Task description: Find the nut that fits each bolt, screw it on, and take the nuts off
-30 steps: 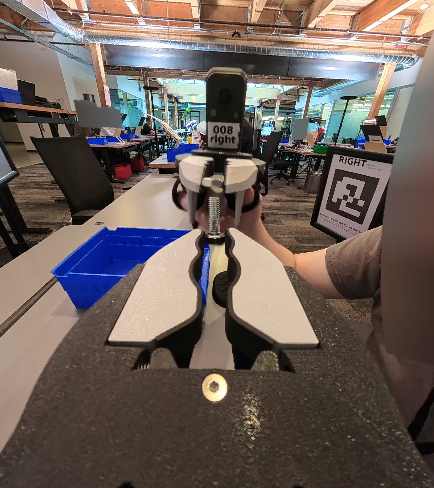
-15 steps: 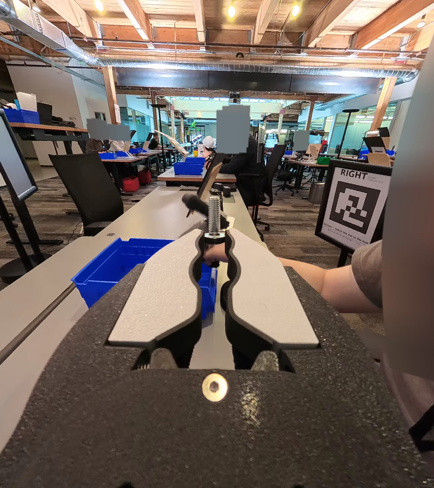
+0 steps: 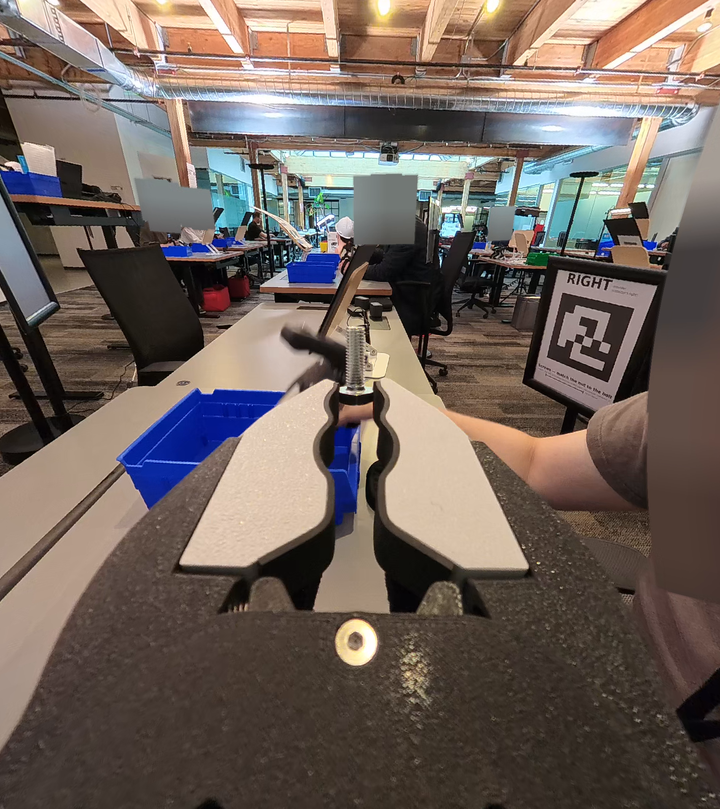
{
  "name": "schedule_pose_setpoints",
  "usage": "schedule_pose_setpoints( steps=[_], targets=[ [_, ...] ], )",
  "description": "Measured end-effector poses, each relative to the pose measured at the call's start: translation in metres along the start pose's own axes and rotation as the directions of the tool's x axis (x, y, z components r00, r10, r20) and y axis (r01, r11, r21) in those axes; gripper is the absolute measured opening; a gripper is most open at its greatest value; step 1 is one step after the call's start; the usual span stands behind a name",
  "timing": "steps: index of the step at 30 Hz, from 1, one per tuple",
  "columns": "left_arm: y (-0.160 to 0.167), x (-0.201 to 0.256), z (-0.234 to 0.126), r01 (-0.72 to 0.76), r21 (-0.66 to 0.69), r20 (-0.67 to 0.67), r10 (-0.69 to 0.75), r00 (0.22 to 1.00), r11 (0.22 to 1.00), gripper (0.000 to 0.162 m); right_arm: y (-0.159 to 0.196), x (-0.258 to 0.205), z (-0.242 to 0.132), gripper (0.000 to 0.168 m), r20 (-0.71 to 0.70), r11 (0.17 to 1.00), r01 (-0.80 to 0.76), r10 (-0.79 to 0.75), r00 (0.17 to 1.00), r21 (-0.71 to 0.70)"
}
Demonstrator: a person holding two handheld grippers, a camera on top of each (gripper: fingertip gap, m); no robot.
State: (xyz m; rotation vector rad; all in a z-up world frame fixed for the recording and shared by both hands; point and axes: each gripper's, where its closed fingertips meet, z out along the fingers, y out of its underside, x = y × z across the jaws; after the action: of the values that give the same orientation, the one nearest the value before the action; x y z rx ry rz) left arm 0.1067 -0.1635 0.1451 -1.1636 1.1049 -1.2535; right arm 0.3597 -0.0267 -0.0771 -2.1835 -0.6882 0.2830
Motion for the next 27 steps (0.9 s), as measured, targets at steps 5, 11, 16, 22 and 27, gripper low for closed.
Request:
schedule_pose_setpoints(
  steps=[5, 11, 16, 22, 27],
  targets=[
    [0.016, -0.009, 0.009, 0.021, -0.037, 0.016, -0.021, 1.000, 0.999, 0.014, -0.119, -0.060, -0.069, 0.039, 0.049, 0.923, 0.130, -0.158, 0.986, 0.362],
    [0.023, -0.018, 0.011, 0.035, -0.044, 0.041, -0.033, 0.999, 0.998, 0.014, -0.207, -0.229, -0.130, 0.026, 0.506, 0.736, 0.002, -0.467, 0.725, 0.677],
    [0.023, -0.019, 0.010, 0.035, -0.040, 0.045, -0.033, 0.998, 0.999, 0.014, -0.208, -0.264, -0.112, 0.026, 0.610, 0.767, -0.027, -0.488, 0.625, 0.641],
    [0.029, -0.014, 0.016, 0.019, -0.068, 0.004, -0.019, 1.000, 0.997, 0.014, -0.199, -0.268, -0.107, 0.008, 0.654, 0.778, -0.036, -0.502, 0.566, 0.628],
    [0.030, -0.030, 0.006, 0.058, -0.133, 0.088, -0.047, 0.995, 0.989, 0.037, -0.196, -0.190, -0.107, 0.008, 0.537, 0.830, 0.002, -0.363, 0.762, 0.557]
  ],
)
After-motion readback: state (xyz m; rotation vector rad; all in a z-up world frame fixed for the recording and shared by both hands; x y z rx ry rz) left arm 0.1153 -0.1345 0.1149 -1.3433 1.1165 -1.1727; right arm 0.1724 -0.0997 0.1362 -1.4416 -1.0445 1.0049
